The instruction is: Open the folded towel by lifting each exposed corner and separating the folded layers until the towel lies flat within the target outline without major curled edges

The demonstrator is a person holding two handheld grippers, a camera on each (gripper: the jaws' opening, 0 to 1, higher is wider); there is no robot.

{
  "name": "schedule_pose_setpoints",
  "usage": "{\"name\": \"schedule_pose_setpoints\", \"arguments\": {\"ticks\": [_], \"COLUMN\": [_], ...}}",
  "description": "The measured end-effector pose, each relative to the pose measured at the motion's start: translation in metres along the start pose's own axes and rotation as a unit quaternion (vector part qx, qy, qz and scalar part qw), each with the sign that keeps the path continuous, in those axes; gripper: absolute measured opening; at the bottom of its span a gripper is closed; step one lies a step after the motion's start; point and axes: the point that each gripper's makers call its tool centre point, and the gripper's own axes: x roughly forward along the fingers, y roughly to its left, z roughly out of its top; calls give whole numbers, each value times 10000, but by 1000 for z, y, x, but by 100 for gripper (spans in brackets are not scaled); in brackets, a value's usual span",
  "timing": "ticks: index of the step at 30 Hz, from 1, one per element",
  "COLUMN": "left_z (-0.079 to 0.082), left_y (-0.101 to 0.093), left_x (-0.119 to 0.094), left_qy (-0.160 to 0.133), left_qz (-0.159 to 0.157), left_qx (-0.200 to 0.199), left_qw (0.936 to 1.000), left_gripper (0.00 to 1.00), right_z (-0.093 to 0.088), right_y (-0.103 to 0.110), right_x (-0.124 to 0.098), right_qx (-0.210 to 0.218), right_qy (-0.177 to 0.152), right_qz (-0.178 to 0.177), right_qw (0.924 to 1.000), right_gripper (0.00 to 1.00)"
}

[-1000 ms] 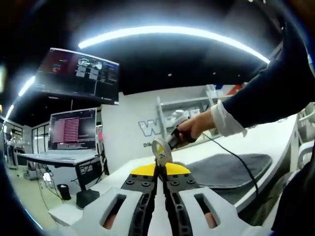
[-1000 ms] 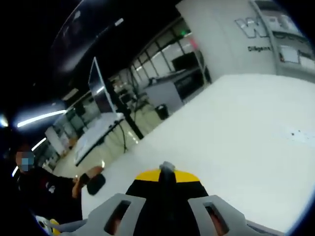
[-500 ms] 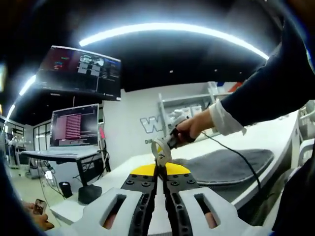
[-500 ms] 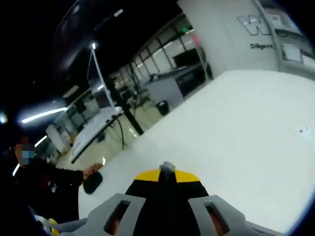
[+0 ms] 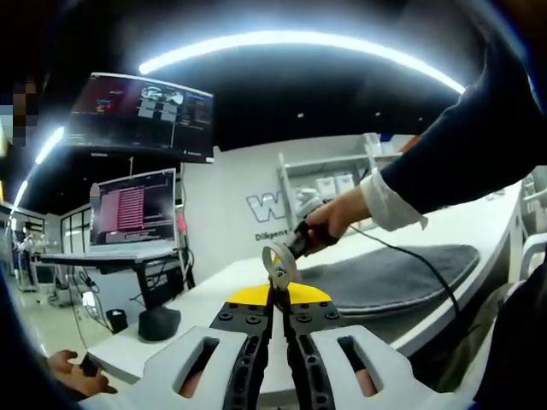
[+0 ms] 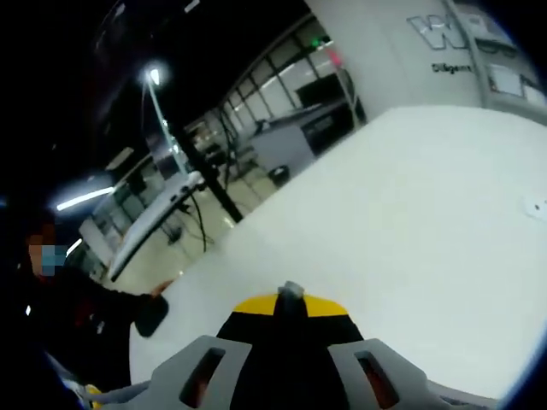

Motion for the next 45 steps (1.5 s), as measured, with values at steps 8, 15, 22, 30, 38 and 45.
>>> {"name": "schedule_pose_setpoints", "arguments": {"ticks": [8, 15, 22, 30, 38, 45], "left_z": [-15, -27, -36, -42, -38, -28], "left_y": [5, 11, 14, 14, 18, 19], "left_x": [-4, -5, -6, -6, -9, -11], "left_qy": [159, 318, 436, 517, 410, 241], "left_qz": [63, 138, 177, 260, 422, 540], "left_qx": [21, 22, 59, 161, 327, 444], "left_qw": [9999, 9994, 9989, 9982, 9977, 9973], "left_gripper": [4, 4, 4, 5, 10, 17], "right_z": [-1, -3, -5, 2, 5, 10], "right_y": [-4, -7, -5, -7, -15, -25], "right_x": [11, 18, 22, 18, 1, -29], "right_qx": [21, 185, 232, 299, 424, 232], "right_qy": [28, -39, -66, -197, -347, -374], "right_qz": [-16, 30, 87, 174, 189, 68], "right_qw": [10000, 9998, 9997, 9992, 9983, 9990], "right_gripper": [6, 9, 15, 20, 21, 23]}}
